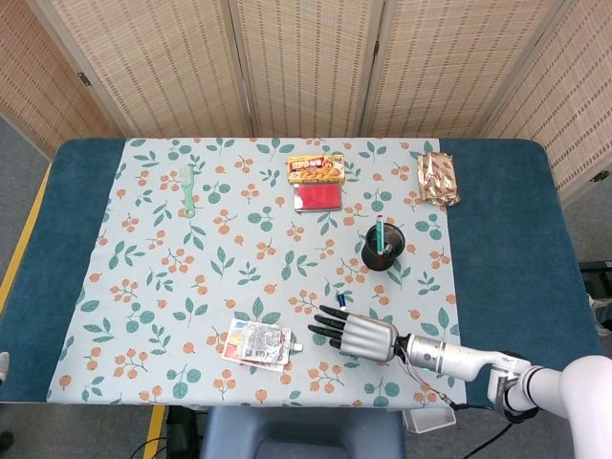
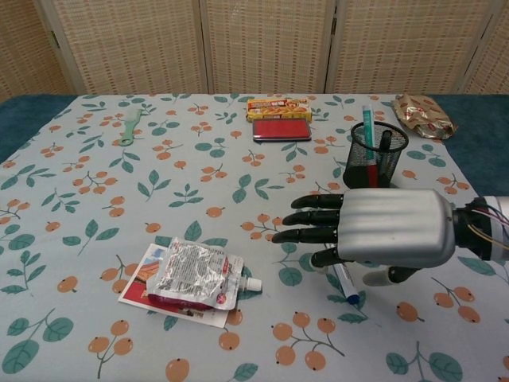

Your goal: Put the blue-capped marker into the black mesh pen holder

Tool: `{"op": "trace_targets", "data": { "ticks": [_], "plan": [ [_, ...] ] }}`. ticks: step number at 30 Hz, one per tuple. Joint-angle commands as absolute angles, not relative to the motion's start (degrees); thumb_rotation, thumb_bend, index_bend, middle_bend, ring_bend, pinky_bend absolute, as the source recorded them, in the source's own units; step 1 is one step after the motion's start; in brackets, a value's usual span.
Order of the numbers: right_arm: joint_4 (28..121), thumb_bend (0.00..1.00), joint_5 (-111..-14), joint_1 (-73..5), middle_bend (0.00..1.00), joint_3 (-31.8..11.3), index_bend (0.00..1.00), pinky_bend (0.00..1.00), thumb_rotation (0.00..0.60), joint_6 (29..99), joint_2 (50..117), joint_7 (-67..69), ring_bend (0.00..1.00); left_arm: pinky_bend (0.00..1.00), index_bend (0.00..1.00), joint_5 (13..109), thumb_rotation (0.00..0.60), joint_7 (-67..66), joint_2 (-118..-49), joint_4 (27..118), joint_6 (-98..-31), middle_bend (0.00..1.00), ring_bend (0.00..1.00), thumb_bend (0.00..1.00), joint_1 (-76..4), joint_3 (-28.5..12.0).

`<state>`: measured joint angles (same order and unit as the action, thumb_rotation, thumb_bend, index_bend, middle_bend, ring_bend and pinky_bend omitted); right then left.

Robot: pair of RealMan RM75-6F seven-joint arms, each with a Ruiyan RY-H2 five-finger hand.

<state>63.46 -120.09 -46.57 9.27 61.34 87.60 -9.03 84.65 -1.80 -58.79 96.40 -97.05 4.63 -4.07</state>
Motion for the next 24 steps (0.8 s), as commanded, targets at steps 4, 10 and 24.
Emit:
{"op": "trace_targets", "data": {
  "ticks": [4, 10, 24],
  "plan": [
    [61.88, 0.28, -119.26, -46.94, 0.00, 10.00, 0.37, 0.00, 0.600, 61.33, 89.15, -8.28, 0.00, 0.27, 0.00, 84.88, 0.600, -1.67, -58.73, 96.41, -97.22, 0.17, 0.06, 0.40, 4.75, -4.06],
    [60.53, 0.29, -118.51, -47.33, 0.00, 10.78, 0.39, 0.00, 0.600, 61.16, 90.33, -7.85, 0.00, 0.27, 0.00, 84.94, 0.600, -1.43, -58.69, 96.39, -97.35, 0.17, 0.06, 0.40, 4.89, -4.09],
    [58.00, 0.26, -116.91, -47.51, 0.14, 11.41, 0.72, 0.00, 0.600, 61.47, 92.75, -9.15, 0.00, 0.27, 0.00, 86.18, 0.600, -0.09, -58.61, 95.64, -98.60, 0.17, 0.06, 0.40, 5.39, -4.04]
  ]
}}
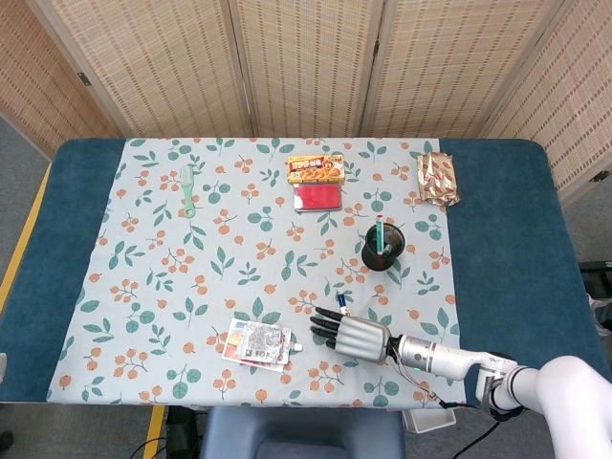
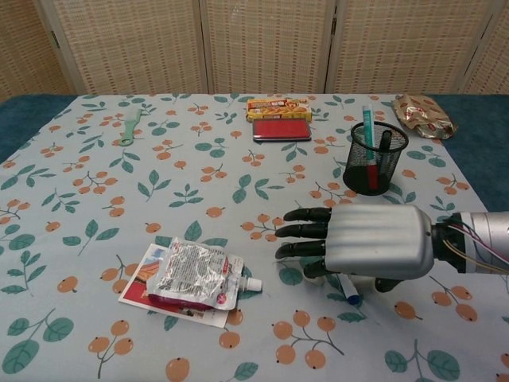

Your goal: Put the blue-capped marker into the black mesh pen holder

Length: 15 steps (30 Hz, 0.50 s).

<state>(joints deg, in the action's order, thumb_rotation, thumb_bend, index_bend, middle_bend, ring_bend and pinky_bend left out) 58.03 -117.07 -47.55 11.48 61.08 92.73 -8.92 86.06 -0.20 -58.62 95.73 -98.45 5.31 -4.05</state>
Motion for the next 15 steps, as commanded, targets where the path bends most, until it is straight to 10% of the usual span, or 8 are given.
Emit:
{"op": "trace_targets", "data": {
  "ticks": [1, 15],
  "plan": [
    [58.15, 0.26, -116.82, -47.45, 0.15, 11.33, 0.72, 0.00, 0.600, 62.00, 92.64, -9.30, 0.00, 0.27, 0.00, 86.32, 0.600, -0.03, -58.61, 95.57, -98.71, 0.17, 0.06, 0.40, 5.42, -4.03],
    [70.56, 0.25, -115.64, -45.07, 0.18, 8.72, 0.76, 0.00, 0.600, 71.59, 81.54, -15.59, 0.00, 0.27, 0.00, 86.19, 0.600, -1.26, -59.16, 95.45, -97.90, 0.17, 0.06, 0.40, 5.05, -4.07]
  ]
}}
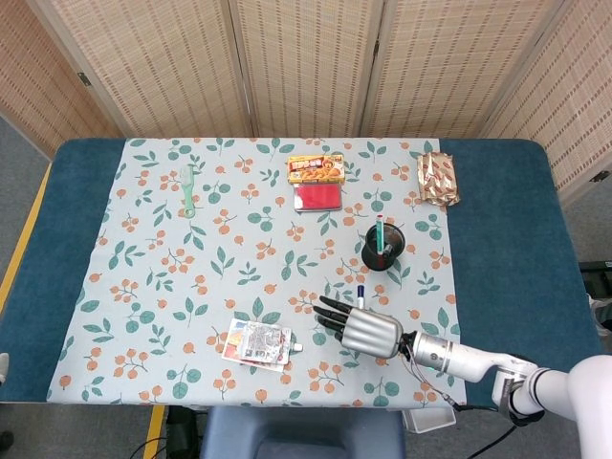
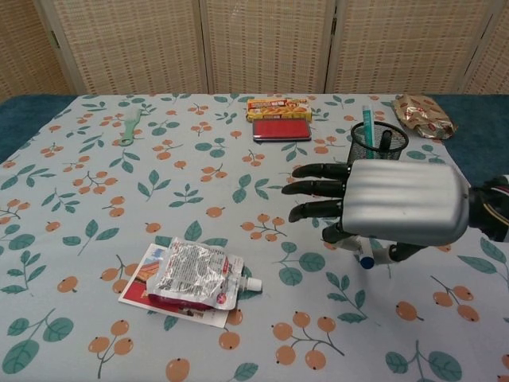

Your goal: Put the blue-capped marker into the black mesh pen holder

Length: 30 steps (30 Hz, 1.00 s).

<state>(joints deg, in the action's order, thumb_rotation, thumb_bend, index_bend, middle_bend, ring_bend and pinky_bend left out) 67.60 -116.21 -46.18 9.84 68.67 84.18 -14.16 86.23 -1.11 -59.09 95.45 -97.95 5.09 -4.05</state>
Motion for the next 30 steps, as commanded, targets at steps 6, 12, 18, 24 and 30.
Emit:
{"op": "trace_targets", "data": {
  "ticks": [6, 12, 18, 24, 30],
  "plan": [
    [74.23, 0.24, -110.61, -41.67, 0.19, 4.46, 0.76, 0.00, 0.600, 80.07, 78.85, -9.14, 0.00, 0.27, 0.00, 85.63, 0.600, -1.90, -59.45, 95.47, -96.88, 0.17, 0.06, 0.40, 4.60, -4.18],
    [78.37, 0.23, -98.40, -41.15, 0.19, -1.97, 0.76, 0.00, 0.600, 77.77, 78.03, 3.74, 0.00, 0.27, 0.00, 85.46, 0.600, -2.75, -59.81, 95.52, -95.88, 0.17, 0.06, 0.40, 4.09, -4.11],
    [85.40, 0.23, -86.44, -42.24, 0.20, -7.81, 0.76, 0.00, 0.600, 70.02, 74.91, 11.65, 0.00, 0.27, 0.00, 84.78, 0.600, -2.56, -59.82, 95.19, -95.21, 0.17, 0.06, 0.40, 3.77, -4.36],
    [89.70, 0.26, -74.33, -41.54, 0.20, -13.03, 0.76, 0.00, 0.600, 64.93, 73.85, 16.91, 0.00, 0.27, 0.00, 84.50, 0.600, -2.35, -59.74, 95.01, -94.91, 0.17, 0.06, 0.40, 3.68, -4.37],
    [95.38, 0.28, -63.21, -40.97, 0.20, -15.85, 0.76, 0.00, 0.600, 58.89, 70.47, 16.51, 0.00, 0.27, 0.00, 84.45, 0.600, -2.89, -59.98, 95.03, -94.52, 0.17, 0.06, 0.40, 3.46, -4.29]
  ]
}}
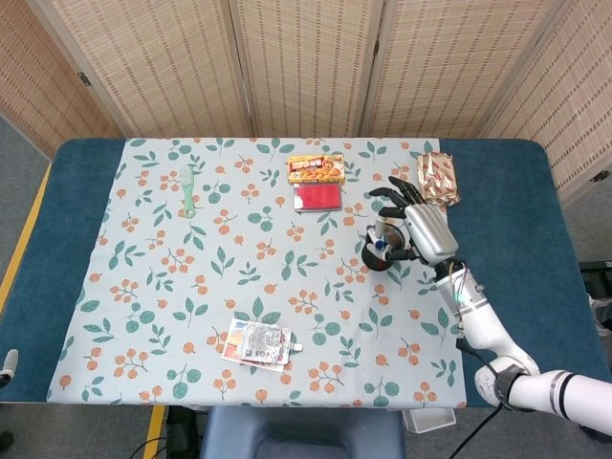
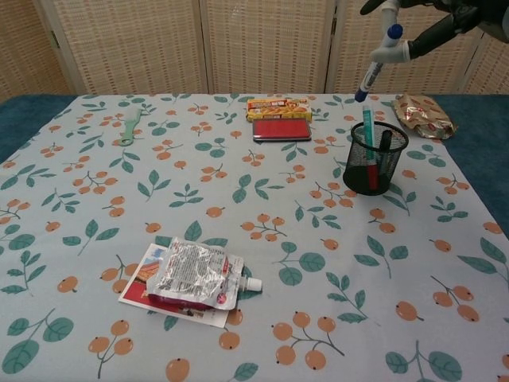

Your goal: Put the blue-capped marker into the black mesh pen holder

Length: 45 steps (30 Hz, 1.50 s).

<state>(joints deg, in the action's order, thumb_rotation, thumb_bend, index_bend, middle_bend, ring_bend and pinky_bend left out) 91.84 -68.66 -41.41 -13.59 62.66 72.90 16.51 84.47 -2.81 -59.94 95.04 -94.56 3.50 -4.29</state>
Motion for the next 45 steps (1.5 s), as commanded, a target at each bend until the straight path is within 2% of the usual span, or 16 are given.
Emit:
{"op": "trace_targets", "data": {
  "ticks": [1, 11, 23, 25, 26, 27, 29, 30, 34, 39, 43, 45],
  "plan": [
    [95.86, 0.28, -61.29, -40.80, 0.20, -16.06, 0.76, 0.00, 0.600, 58.43, 70.13, 15.49, 0.00, 0.27, 0.00, 84.46, 0.600, -2.96, -60.02, 95.02, -94.49, 0.17, 0.06, 0.40, 3.43, -4.28],
    [92.82, 0.29, -50.99, -40.73, 0.19, -17.20, 0.76, 0.00, 0.600, 52.28, 70.22, 13.96, 0.00, 0.27, 0.00, 84.56, 0.600, -3.19, -60.09, 95.06, -94.40, 0.17, 0.06, 0.40, 3.36, -4.15],
    [83.53, 0.29, -54.45, -40.71, 0.18, -18.29, 0.75, 0.00, 0.600, 47.94, 76.67, 20.57, 0.00, 0.27, 0.00, 84.49, 0.600, -2.81, -59.91, 95.01, -94.62, 0.17, 0.06, 0.40, 3.44, -4.20],
    [83.05, 0.29, -55.70, -40.64, 0.10, -17.67, 0.63, 0.00, 0.600, 46.21, 76.38, 21.09, 0.00, 0.27, 0.00, 84.47, 0.600, -2.72, -59.89, 94.94, -94.68, 0.17, 0.06, 0.40, 3.46, -4.22],
    [82.88, 0.27, -56.27, -40.60, 0.05, -17.42, 0.48, 0.00, 0.600, 45.48, 76.05, 21.25, 0.00, 0.27, 0.00, 84.48, 0.600, -2.70, -59.89, 94.92, -94.70, 0.17, 0.06, 0.40, 3.45, -4.23],
    [82.67, 0.26, -56.81, -40.60, 0.01, -17.12, 0.26, 0.00, 0.600, 44.92, 75.68, 21.06, 0.00, 0.27, 0.00, 84.51, 0.600, -2.67, -59.88, 94.92, -94.70, 0.17, 0.06, 0.40, 3.45, -4.22],
    [82.64, 0.23, -58.21, -40.43, 0.00, -16.81, 0.04, 0.00, 0.600, 44.65, 74.73, 20.64, 0.00, 0.27, 0.00, 84.56, 0.600, -2.67, -59.91, 94.92, -94.59, 0.17, 0.06, 0.40, 3.39, -4.17],
    [82.93, 0.21, -58.76, -40.19, 0.00, -16.88, 0.00, 0.00, 0.600, 44.91, 74.31, 20.78, 0.00, 0.27, 0.00, 84.56, 0.600, -2.74, -59.93, 94.91, -94.54, 0.17, 0.06, 0.40, 3.36, -4.16],
    [85.02, 0.18, -61.38, -38.70, 0.00, -16.96, 0.00, 0.00, 0.600, 46.83, 71.62, 20.87, 0.00, 0.27, 0.00, 84.63, 0.600, -2.95, -60.03, 94.91, -94.41, 0.17, 0.06, 0.40, 3.28, -4.10],
    [92.04, 0.17, -67.98, -33.78, 0.00, -16.20, 0.00, 0.00, 0.600, 52.31, 64.15, 22.83, 0.00, 0.27, 0.00, 84.54, 0.600, -2.94, -60.07, 94.92, -94.30, 0.17, 0.06, 0.40, 3.19, -4.14],
    [96.83, 0.17, -80.62, -26.30, 0.00, -10.97, 0.00, 0.00, 0.600, 63.54, 57.44, 18.67, 0.00, 0.27, 0.00, 84.63, 0.600, -2.86, -60.07, 94.95, -94.45, 0.17, 0.06, 0.40, 3.17, -4.20],
    [96.38, 0.18, -86.12, -22.59, 0.00, -8.07, 0.00, 0.00, 0.600, 69.95, 57.16, 14.97, 0.00, 0.27, 0.00, 84.89, 0.600, -2.95, -60.10, 95.00, -94.48, 0.17, 0.06, 0.40, 3.12, -4.13]
  ]
}}
